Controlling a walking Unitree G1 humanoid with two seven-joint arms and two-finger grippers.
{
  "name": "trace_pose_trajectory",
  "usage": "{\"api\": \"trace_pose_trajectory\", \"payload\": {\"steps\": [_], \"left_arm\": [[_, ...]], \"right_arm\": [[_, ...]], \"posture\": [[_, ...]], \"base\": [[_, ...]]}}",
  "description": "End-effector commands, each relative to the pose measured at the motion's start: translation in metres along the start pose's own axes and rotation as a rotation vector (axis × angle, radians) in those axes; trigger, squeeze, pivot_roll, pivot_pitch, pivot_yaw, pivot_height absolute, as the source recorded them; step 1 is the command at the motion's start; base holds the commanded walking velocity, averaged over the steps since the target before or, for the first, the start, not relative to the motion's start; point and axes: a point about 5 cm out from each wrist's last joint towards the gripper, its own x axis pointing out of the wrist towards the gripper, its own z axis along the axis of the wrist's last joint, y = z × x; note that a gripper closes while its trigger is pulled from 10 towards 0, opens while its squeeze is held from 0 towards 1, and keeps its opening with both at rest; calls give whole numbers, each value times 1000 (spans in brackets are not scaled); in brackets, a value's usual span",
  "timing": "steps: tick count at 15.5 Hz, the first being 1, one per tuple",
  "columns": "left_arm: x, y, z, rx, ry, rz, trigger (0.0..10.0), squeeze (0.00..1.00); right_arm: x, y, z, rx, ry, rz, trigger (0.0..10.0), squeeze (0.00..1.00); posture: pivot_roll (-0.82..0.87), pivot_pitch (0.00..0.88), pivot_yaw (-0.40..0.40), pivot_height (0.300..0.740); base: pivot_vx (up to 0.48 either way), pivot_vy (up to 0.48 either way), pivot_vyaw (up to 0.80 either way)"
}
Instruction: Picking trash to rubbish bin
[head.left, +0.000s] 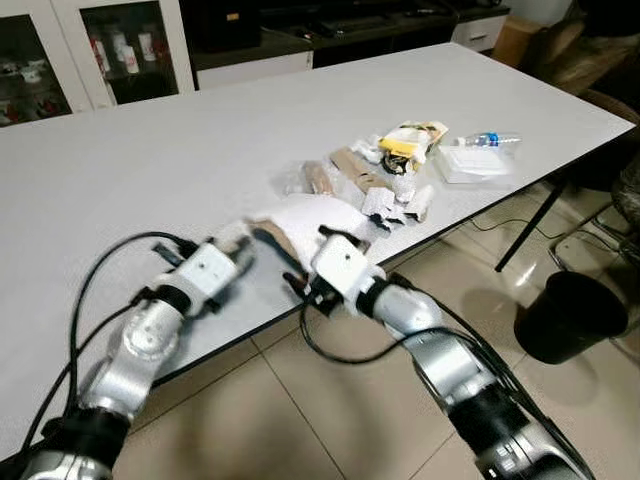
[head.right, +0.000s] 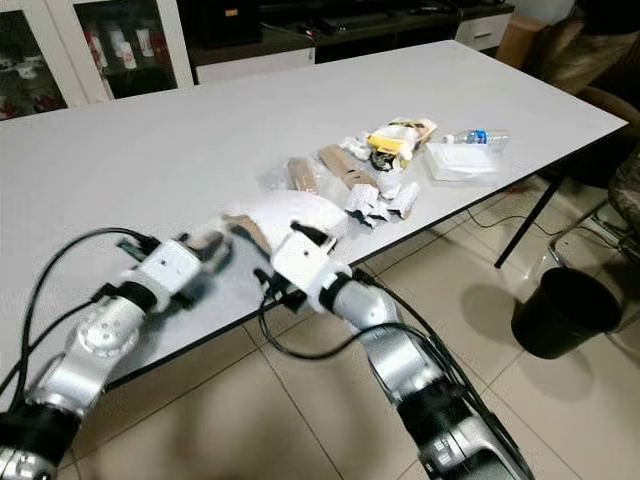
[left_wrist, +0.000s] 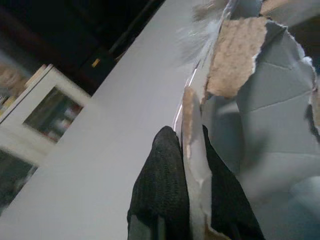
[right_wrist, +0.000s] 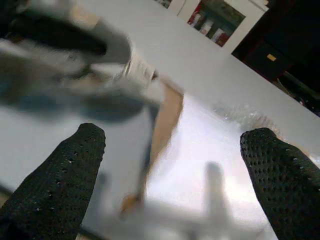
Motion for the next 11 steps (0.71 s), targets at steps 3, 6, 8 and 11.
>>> {"api": "trace_pose_trajectory", "payload": {"steps": [3,6,8,11], "left_arm": [[10,-21,20,-15,-50,-77,0,0],[15,-25,35,-31,-108,-127,0,0],[12,-21,33,-8,-100,-149,0,0],[7,-6,12,24,7,-108,0,0]], "right_arm": [[-3,-24,12,24,-101,-139,10000,1000],[-15,-37,17,48,-160,-213,10000,1000],[-21,-37,9,39,-121,-175,10000,1000],[-24,-23,-4,-31,-23,-51,10000,1000]], "posture": [[-78,0,-60,740],[-93,0,-48,740],[-102,0,-41,740],[-98,0,-46,740]], "base": [[0,0,0],[0,0,0],[0,0,0],[0,0,0]]}}
